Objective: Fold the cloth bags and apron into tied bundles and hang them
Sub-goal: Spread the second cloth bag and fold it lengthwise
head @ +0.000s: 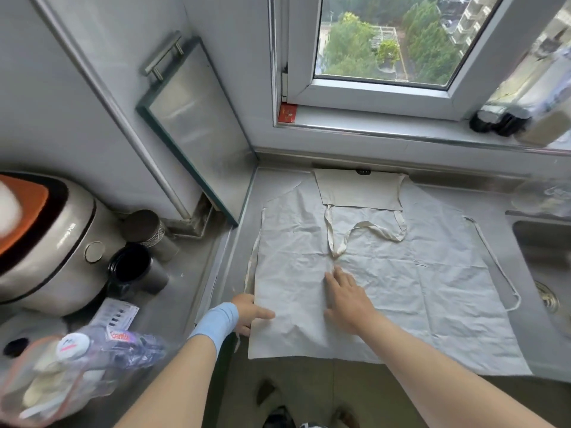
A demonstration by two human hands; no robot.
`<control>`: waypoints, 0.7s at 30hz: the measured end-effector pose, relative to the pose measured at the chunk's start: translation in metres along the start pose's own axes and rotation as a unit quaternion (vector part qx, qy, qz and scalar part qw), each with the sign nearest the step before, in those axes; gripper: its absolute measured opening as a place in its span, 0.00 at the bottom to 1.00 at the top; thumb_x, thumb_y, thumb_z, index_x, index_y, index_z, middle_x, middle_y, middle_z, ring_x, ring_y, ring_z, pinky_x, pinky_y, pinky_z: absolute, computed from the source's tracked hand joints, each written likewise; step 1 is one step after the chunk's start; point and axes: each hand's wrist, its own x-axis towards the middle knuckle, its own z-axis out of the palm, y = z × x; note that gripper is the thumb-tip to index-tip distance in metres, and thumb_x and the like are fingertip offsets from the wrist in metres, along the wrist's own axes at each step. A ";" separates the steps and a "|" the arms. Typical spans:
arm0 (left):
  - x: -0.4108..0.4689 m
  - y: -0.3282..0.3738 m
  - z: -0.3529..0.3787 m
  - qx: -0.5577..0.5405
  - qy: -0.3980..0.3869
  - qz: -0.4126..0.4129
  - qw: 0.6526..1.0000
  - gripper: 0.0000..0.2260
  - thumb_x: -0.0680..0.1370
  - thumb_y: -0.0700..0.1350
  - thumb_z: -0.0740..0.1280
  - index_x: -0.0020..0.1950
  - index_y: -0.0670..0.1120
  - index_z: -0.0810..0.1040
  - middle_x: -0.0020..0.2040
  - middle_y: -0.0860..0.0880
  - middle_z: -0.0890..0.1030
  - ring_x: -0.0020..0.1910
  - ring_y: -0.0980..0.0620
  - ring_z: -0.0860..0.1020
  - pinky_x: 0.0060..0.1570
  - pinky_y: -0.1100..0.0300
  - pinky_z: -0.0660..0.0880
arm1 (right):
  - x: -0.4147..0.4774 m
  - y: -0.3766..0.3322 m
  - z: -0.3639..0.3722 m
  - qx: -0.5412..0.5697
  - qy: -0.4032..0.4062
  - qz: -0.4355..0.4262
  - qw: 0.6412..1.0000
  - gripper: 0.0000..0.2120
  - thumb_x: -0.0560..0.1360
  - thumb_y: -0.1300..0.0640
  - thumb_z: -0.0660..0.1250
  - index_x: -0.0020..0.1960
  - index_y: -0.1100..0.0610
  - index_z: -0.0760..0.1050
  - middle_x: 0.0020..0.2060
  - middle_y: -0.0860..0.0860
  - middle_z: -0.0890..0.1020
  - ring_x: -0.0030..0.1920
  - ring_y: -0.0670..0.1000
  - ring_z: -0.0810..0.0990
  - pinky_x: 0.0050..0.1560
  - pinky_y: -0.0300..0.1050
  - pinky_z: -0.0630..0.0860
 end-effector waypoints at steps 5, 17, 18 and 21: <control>-0.022 -0.005 0.023 -0.005 0.052 0.005 0.999 0.16 0.77 0.41 0.67 0.64 0.46 0.70 0.60 0.44 0.77 0.54 0.42 0.77 0.49 0.46 0.80 | -0.035 0.017 0.006 0.032 -0.007 -0.070 0.997 0.10 0.74 0.50 0.62 0.53 0.52 0.76 0.52 0.49 0.75 0.53 0.54 0.75 0.45 0.45 0.68; -0.085 0.098 0.119 0.014 0.030 0.209 0.977 0.24 0.75 0.40 0.66 0.69 0.52 0.65 0.52 0.46 0.79 0.48 0.46 0.80 0.38 0.55 0.80 | -0.046 0.054 -0.085 0.561 -0.038 0.069 0.824 0.19 0.78 0.43 0.62 0.52 0.57 0.81 0.45 0.53 0.85 0.35 0.52 0.79 0.34 0.43 0.68; -0.086 0.109 0.134 0.041 0.027 0.225 0.973 0.25 0.75 0.40 0.67 0.69 0.52 0.65 0.50 0.46 0.79 0.45 0.48 0.80 0.37 0.56 0.80 | -0.046 0.064 -0.099 0.584 -0.033 0.079 0.808 0.23 0.77 0.38 0.61 0.52 0.56 0.81 0.43 0.52 0.84 0.35 0.53 0.78 0.34 0.43 0.67; -0.085 0.135 0.180 0.154 0.018 0.249 0.956 0.28 0.73 0.41 0.68 0.71 0.53 0.66 0.49 0.46 0.79 0.42 0.49 0.78 0.37 0.57 0.79 | -0.051 0.092 -0.118 0.506 0.005 0.100 0.857 0.21 0.72 0.36 0.67 0.46 0.54 0.80 0.36 0.53 0.83 0.33 0.54 0.80 0.32 0.42 0.68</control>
